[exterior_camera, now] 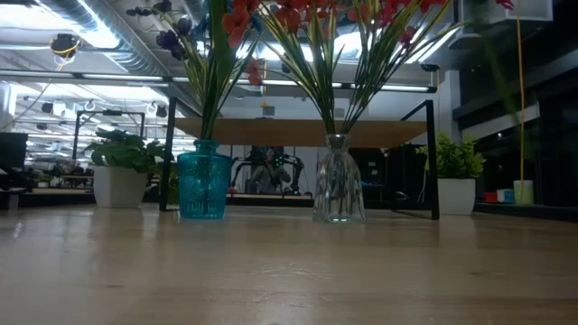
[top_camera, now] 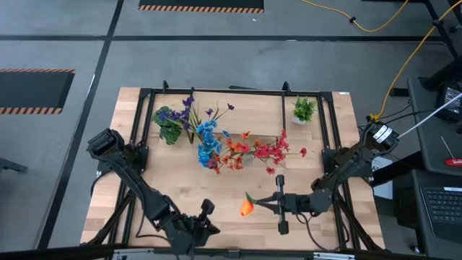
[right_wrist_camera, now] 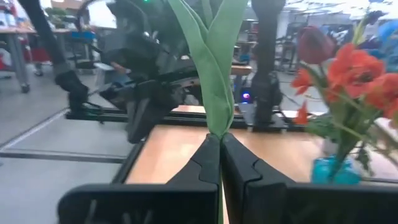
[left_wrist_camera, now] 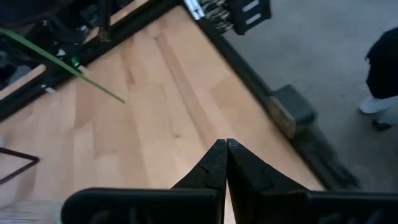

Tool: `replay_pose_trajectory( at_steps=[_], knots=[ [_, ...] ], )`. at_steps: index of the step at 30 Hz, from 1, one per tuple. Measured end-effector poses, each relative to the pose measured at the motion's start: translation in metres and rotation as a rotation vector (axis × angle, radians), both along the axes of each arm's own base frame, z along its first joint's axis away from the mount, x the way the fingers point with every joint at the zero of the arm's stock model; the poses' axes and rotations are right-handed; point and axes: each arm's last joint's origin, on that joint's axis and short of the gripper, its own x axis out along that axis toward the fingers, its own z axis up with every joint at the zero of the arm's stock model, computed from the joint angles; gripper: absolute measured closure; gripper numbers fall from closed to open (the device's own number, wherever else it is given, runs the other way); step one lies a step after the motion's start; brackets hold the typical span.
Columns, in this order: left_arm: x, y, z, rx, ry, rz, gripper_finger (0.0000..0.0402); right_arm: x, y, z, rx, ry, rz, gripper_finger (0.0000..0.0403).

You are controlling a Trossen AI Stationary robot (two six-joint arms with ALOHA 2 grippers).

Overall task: Pick and place flowers into a vace then onto a shelf
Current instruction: Put the red orange flower into the transparent vase

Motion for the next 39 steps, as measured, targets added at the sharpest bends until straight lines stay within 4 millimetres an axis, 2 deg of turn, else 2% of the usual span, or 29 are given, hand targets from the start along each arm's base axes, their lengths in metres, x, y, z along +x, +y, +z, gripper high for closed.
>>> replay_pose_trajectory(
  at_steps=[6,9,11,17,24,33,39],
  knots=[
    [0.016,0.018,0.000,-0.031,0.025,0.024,0.0398,0.006,-0.010,0.013,-0.061,-0.112,-0.047,0.0403],
    [0.020,0.022,-0.001,-0.024,0.028,0.028,0.0398,0.010,-0.015,0.019,-0.084,-0.171,-0.016,0.0403],
    [0.022,0.024,-0.001,-0.005,0.026,0.021,0.0398,0.016,-0.019,0.016,-0.104,-0.189,-0.006,0.0403],
    [0.021,0.026,-0.002,0.029,0.040,0.010,0.0398,0.039,-0.043,0.007,-0.168,-0.275,-0.133,0.0403],
    [0.019,0.027,-0.005,0.053,0.075,0.012,0.0398,0.056,-0.067,0.002,-0.223,-0.384,-0.069,0.0403],
    [0.018,0.028,-0.007,0.060,0.094,0.020,0.0398,0.058,-0.078,0.007,-0.255,-0.396,-0.143,0.0403],
    [0.017,0.029,-0.008,0.067,0.105,0.021,0.0398,0.051,-0.086,-0.007,-0.209,-0.319,-0.211,0.0403]
  ],
)
